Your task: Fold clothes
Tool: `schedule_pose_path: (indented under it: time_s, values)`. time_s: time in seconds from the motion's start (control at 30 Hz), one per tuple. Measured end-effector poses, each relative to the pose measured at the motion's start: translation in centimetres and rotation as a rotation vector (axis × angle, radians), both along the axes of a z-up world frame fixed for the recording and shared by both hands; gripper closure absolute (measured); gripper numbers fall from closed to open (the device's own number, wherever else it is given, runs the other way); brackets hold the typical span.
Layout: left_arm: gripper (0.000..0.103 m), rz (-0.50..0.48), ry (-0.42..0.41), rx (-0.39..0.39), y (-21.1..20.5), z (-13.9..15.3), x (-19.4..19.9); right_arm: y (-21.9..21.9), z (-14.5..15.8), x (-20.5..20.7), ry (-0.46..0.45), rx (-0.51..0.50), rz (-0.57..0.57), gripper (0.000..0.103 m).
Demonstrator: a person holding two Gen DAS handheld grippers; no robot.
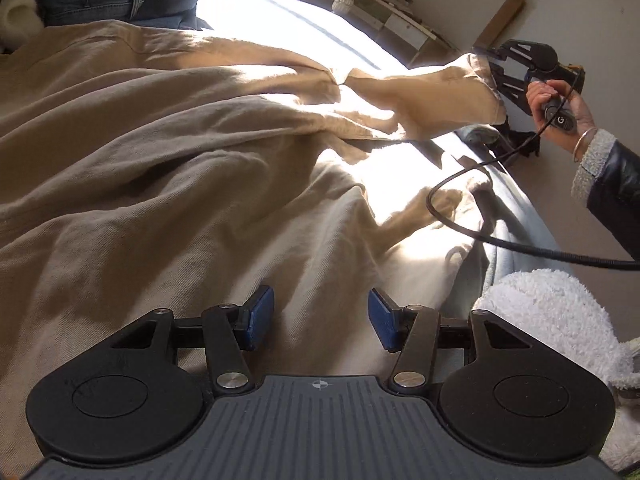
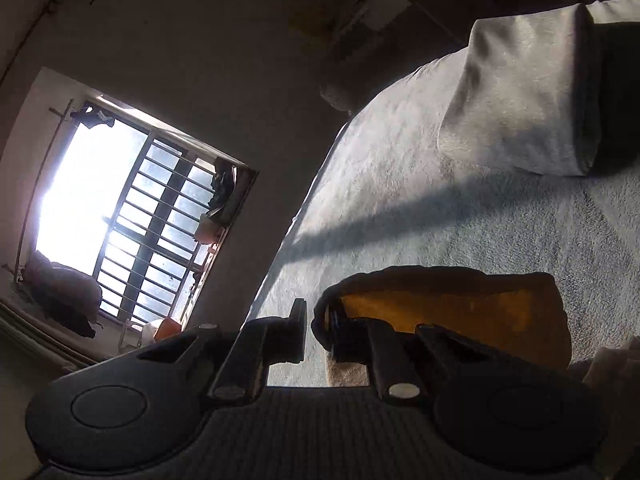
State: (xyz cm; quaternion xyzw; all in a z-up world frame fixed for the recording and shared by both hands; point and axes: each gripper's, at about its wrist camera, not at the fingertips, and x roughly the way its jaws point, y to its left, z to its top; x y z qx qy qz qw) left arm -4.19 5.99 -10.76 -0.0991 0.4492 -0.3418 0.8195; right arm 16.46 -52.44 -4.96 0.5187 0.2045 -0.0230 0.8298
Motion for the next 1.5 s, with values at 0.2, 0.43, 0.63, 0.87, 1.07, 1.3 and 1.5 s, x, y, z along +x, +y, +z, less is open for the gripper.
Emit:
schedule_pose_path:
  time_s: [0.2,0.43,0.63,0.87,1.07,1.3,1.5]
  values:
    - [0.051,0.038,0.039,-0.041,1.0,-0.5,-0.1,-3.4,-5.0,-5.5,0.089,0.224,-0.094,0.045]
    - [0.044,-0.080,0.003,-0.042,0.5,0.5,-1.4,-5.9,-9.4,-16.7,0.197,0.299,-0.193,0.024]
    - [0.038,-0.247,-0.045,0.076,-2.4,0.5,-4.1,-4.0,-13.9,-15.7,0.354,0.345,-0.098,0.024]
    - [0.051,-0.184,-0.126,0.205,-3.3,-0.5,-5.0,0.6,-13.3,-10.1,0.401,0.247,0.139,0.027]
    - [0.075,-0.080,-0.158,0.211,-3.2,-1.1,-4.4,3.8,-11.9,-7.4,0.484,0.040,0.191,0.062]
    - [0.102,-0.112,-0.174,0.097,-1.6,0.6,-4.8,3.3,-7.9,-11.0,0.472,-0.096,0.161,0.091]
    - [0.102,-0.242,-0.058,-0.112,0.8,2.4,-5.9,2.2,-4.1,-16.2,0.519,-0.112,0.128,0.092]
